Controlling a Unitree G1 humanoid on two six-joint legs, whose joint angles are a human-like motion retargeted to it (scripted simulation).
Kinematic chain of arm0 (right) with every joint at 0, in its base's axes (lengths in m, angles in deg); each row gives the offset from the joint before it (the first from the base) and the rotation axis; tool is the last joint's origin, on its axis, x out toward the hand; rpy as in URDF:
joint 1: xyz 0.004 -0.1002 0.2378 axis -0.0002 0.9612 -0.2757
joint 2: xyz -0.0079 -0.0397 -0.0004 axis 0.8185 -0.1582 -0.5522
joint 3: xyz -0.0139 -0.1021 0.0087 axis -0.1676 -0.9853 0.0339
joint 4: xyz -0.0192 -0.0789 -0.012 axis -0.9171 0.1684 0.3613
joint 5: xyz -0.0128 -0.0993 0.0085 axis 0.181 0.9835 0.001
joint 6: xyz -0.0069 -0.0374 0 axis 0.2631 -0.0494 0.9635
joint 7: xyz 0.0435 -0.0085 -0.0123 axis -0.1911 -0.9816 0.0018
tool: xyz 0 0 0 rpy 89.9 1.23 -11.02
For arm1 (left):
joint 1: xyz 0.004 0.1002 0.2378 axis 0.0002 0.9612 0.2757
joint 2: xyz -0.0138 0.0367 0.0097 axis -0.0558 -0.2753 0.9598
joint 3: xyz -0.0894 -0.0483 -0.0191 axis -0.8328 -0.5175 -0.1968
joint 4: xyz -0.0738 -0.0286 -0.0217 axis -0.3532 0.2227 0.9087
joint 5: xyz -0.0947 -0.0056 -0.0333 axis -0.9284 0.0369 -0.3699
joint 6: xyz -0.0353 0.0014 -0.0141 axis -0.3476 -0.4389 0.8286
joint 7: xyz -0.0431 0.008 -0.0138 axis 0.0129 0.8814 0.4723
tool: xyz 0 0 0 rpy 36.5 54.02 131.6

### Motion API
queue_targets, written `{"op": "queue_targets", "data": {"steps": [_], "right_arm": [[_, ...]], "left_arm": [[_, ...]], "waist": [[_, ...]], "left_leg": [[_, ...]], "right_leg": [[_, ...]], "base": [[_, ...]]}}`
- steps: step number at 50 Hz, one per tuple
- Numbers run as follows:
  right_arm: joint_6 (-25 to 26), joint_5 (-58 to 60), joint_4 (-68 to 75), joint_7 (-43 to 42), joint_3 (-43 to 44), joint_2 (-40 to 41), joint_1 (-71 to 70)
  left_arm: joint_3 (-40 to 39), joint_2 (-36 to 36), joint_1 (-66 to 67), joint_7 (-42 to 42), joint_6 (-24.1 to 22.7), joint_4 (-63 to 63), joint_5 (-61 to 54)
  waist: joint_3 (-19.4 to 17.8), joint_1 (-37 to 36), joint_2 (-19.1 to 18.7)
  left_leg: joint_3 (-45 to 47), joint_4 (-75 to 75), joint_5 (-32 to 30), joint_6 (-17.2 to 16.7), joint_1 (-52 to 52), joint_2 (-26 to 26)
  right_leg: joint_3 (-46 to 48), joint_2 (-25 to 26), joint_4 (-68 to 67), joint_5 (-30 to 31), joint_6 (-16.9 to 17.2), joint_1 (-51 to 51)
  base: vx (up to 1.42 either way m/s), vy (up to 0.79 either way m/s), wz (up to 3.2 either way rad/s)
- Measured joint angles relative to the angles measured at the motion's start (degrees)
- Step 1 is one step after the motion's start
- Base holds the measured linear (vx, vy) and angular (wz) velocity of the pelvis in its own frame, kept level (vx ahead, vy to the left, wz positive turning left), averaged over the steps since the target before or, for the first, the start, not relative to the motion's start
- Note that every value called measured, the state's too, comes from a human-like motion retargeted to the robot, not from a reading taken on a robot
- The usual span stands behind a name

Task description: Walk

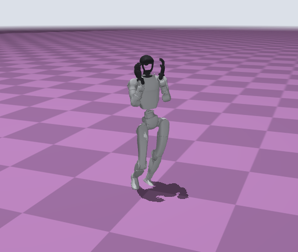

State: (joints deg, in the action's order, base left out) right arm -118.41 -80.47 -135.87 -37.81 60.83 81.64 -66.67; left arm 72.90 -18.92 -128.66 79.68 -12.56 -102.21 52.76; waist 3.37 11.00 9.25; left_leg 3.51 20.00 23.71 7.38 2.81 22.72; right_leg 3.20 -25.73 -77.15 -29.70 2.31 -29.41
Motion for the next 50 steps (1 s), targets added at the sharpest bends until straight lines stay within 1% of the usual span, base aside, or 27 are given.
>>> {"op": "queue_targets", "data": {"steps": [2,3,5,7,8,10,12,15,18,21,23,25,26,28,30,32,33,35,37,38,40,42,43,45,46,48,50], "right_arm": [[0.2,1.6,0.4,-0.7,0.3,-0.3,-0.1],[0.1,2.2,0.5,-0.9,0.5,-0.5,0.3],[0.0,4.1,0.9,-2.4,0.8,-0.9,0.3],[-0.1,5.4,1.2,-3.5,1.0,-1.3,0.9],[-0.4,6.4,1.5,-4.7,1.2,-1.6,0.8],[-0.6,7.3,1.7,-5.6,1.3,-1.8,1.5],[-1.1,8.6,1.9,-7.6,2.0,-2.2,1.1],[-1.6,9.1,1.6,-8.6,2.4,-2.1,1.8],[-2.0,9.2,1.1,-9.7,3.0,-1.9,2.2],[-2.4,8.9,0.4,-10.7,3.3,-1.4,2.3],[-2.6,8.4,-0.1,-11.2,3.3,-1.0,2.3],[-2.5,7.1,-1.0,-11.8,2.9,-0.9,1.3],[-2.6,6.9,-1.3,-12.0,2.7,-0.6,1.4],[-2.7,6.2,-2.0,-12.5,2.3,0.0,1.5],[-2.4,5.2,-2.7,-13.2,2.0,0.0,0.5],[-2.2,5.0,-3.1,-14.0,1.6,0.3,0.4],[-1.9,5.0,-3.2,-14.6,1.5,0.2,-0.1],[-1.5,5.1,-3.3,-15.2,1.0,0.5,0.3],[-0.7,5.3,-3.2,-16.6,0.9,0.0,-0.7],[-0.5,5.4,-3.2,-16.8,0.6,0.2,-0.2],[0.1,5.3,-2.7,-17.8,0.4,-0.3,-1.1],[0.3,5.2,-2.3,-18.2,-0.3,0.2,-0.2],[0.5,4.8,-2.0,-18.4,-0.4,0.0,-0.5],[0.5,4.2,-1.5,-18.4,-1.2,0.5,0.2],[0.4,3.6,-1.2,-18.4,-1.3,0.5,0.3],[0.2,2.6,-0.7,-18.3,-1.8,0.9,0.7],[0.0,1.5,-0.3,-18.1,-2.4,1.3,1.4]], "left_arm": [[0.2,-0.3,-0.2,0.4,-0.5,0.4,1.0],[0.4,-0.1,0.2,0.5,-0.6,0.4,1.2],[0.9,-0.5,0.3,1.2,-1.3,0.9,2.3],[1.3,-0.6,1.0,1.8,-1.8,1.2,3.0],[1.6,-1.0,1.0,2.5,-2.2,1.6,3.5],[1.9,-1.0,2.0,2.8,-2.6,1.8,4.1],[2.4,-1.7,1.9,3.8,-3.2,2.2,5.1],[2.4,-1.7,2.9,4.1,-3.6,1.9,5.8],[2.4,-1.9,3.3,4.5,-3.8,1.5,6.7],[2.3,-1.9,3.5,4.9,-3.9,1.1,7.5],[2.3,-1.8,3.6,5.3,-3.7,0.7,8.0],[1.7,-2.2,2.4,6.0,-3.1,0.7,8.4],[2.0,-2.1,2.7,6.1,-2.9,0.6,8.5],[2.5,-2.1,3.0,6.4,-2.6,0.3,8.6],[2.5,-2.5,1.8,7.0,-1.6,0.5,8.4],[3.1,-2.6,1.7,7.3,-1.1,0.5,7.9],[3.3,-2.7,1.0,7.5,-0.6,0.7,7.4],[4.0,-2.6,1.2,7.7,-0.3,0.6,6.8],[3.9,-2.9,-0.5,8.2,0.4,0.9,5.5],[4.2,-2.8,-0.1,8.3,0.5,0.8,5.3],[4.1,-3.0,-1.7,9.0,1.2,0.9,4.0],[4.5,-2.9,-1.4,9.4,1.3,0.7,3.3],[4.3,-3.0,-2.2,9.8,1.5,0.8,2.5],[4.6,-3.0,-2.1,10.3,1.5,0.6,1.6],[4.6,-3.0,-2.6,10.6,1.6,0.8,0.9],[4.8,-3.0,-2.9,11.0,1.5,0.8,-0.1],[5.1,-2.8,-3.0,11.2,1.2,0.7,-1.0]], "waist": [[-0.3,-0.2,-1.8],[-0.5,-0.1,-1.5],[-0.4,-0.6,-3.4],[-0.4,-1.0,-3.2],[0.2,-1.6,-4.6],[0.2,-2.4,-4.3],[2.1,-3.4,-6.6],[2.8,-4.5,-6.6],[4.2,-4.7,-7.5],[5.4,-4.7,-8.8],[5.8,-4.6,-10.0],[4.5,-3.8,-13.0],[4.3,-4.1,-13.7],[4.0,-4.4,-15.1],[2.5,-4.1,-17.7],[1.7,-4.9,-19.6],[1.0,-5.2,-20.5],[0.3,-6.4,-22.1],[-0.7,-7.3,-22.8],[-1.0,-8.0,-23.5],[-1.6,-8.9,-23.0],[-2.1,-10.1,-23.6],[-2.2,-10.4,-22.6],[-2.6,-11.3,-22.6],[-2.6,-11.3,-21.5],[-2.8,-11.4,-20.1],[-2.9,-11.3,-18.9]], "left_leg": [[-1.5,-0.7,1.6,-0.3,-1.7,-2.1],[-1.9,0.2,2.6,-0.3,-2.1,-1.9],[-2.9,0.5,4.6,-0.6,-3.0,-4.5],[-3.3,2.6,6.5,-0.5,-3.2,-4.9],[-3.5,2.7,7.5,-0.7,-3.0,-6.9],[-3.3,5.5,9.3,-0.7,-2.8,-6.9],[-3.6,6.2,11.1,-1.4,-1.4,-10.3],[-3.3,10.8,13.5,-1.6,-0.9,-10.9],[-1.9,14.5,15.1,-2.3,-0.6,-12.8],[-0.8,18.8,15.1,-3.5,-0.7,-15.4],[-1.1,22.4,14.0,-4.8,-0.7,-17.2],[-2.3,25.6,11.6,-7.2,-2.4,-21.5],[-2.1,28.7,9.6,-8.2,-2.1,-22.9],[-1.8,35.2,4.6,-10.5,-1.4,-25.9],[-3.0,41.6,-2.1,-13.5,-0.4,-30.3],[-3.4,48.2,-7.8,-15.5,1.2,-33.5],[-3.8,51.2,-10.6,-16.3,2.4,-35.2],[-3.9,57.6,-13.5,-16.8,4.4,-38.5],[-4.2,62.3,-14.8,-15.4,8.1,-41.1],[-4.2,65.0,-13.8,-14.6,9.4,-42.8],[-4.1,67.7,-11.8,-12.0,13.7,-44.0],[-3.8,69.7,-6.3,-9.6,17.0,-46.2],[-3.4,68.9,-4.4,-8.3,19.0,-45.4],[-3.0,67.6,0.6,-6.6,22.3,-46.1],[-2.3,65.1,2.1,-6.0,23.7,-44.7],[-1.2,60.1,4.9,-5.4,26.3,-42.9],[-0.4,53.8,6.6,-5.7,28.3,-40.9]], "right_leg": [[1.3,3.5,4.8,0.4,0.5,-2.7],[1.2,3.8,6.6,0.4,1.2,-4.0],[3.1,7.8,13.5,1.7,2.4,-5.8],[3.6,9.3,19.1,2.4,4.1,-7.5],[5.2,11.9,24.6,3.6,4.7,-7.5],[5.4,12.8,28.3,3.5,6.3,-9.4],[8.4,16.9,39.9,6.5,6.8,-8.0],[8.4,17.5,40.5,6.6,7.5,-9.9],[9.2,18.1,40.4,7.7,7.0,-10.1],[9.6,19.2,38.4,8.6,5.9,-9.7],[9.6,20.5,36.4,8.6,4.7,-9.1],[11.5,24.3,40.3,9.3,3.0,-3.8],[11.4,25.1,38.4,8.6,2.2,-3.6],[11.5,26.8,35.4,6.9,0.3,-2.9],[12.7,30.6,38.6,7.1,-1.7,1.4],[12.9,33.4,37.8,6.1,-3.3,3.0],[13.0,35.0,39.6,6.4,-4.0,4.9],[13.0,37.5,37.9,5.0,-5.2,6.1],[12.5,39.7,42.0,5.6,-5.9,9.8],[12.5,40.7,40.7,4.7,-6.2,10.3],[11.4,41.5,44.8,5.1,-6.3,14.0],[11.0,42.7,43.9,3.7,-6.3,15.7],[10.1,42.2,46.6,4.0,-6.0,17.8],[9.3,42.6,46.7,2.9,-5.9,19.9],[8.6,41.7,48.7,2.8,-5.6,21.7],[7.5,40.5,50.5,2.0,-5.2,24.4],[6.6,39.3,51.7,0.9,-4.9,26.6]], "base": [[0.36,0.0,0.41],[0.36,-0.01,0.38],[0.38,-0.01,0.25],[0.39,-0.03,0.15],[0.4,-0.04,0.02],[0.39,-0.05,0.01],[0.44,-0.07,-0.01],[0.41,-0.07,0.13],[0.45,-0.09,0.39],[0.45,-0.12,0.39],[0.43,-0.14,0.25],[0.43,-0.16,0.22],[0.36,-0.15,0.07],[0.32,-0.14,0.0],[0.33,-0.15,0.06],[0.31,-0.11,-0.09],[0.31,-0.1,-0.1],[0.32,-0.08,-0.11],[0.32,-0.07,-0.03],[0.33,-0.06,-0.07],[0.34,-0.06,-0.02],[0.35,-0.04,-0.07],[0.37,-0.05,-0.02],[0.37,-0.03,-0.07],[0.39,-0.03,0.0],[0.4,-0.03,0.02],[0.39,-0.02,-0.05]]}}
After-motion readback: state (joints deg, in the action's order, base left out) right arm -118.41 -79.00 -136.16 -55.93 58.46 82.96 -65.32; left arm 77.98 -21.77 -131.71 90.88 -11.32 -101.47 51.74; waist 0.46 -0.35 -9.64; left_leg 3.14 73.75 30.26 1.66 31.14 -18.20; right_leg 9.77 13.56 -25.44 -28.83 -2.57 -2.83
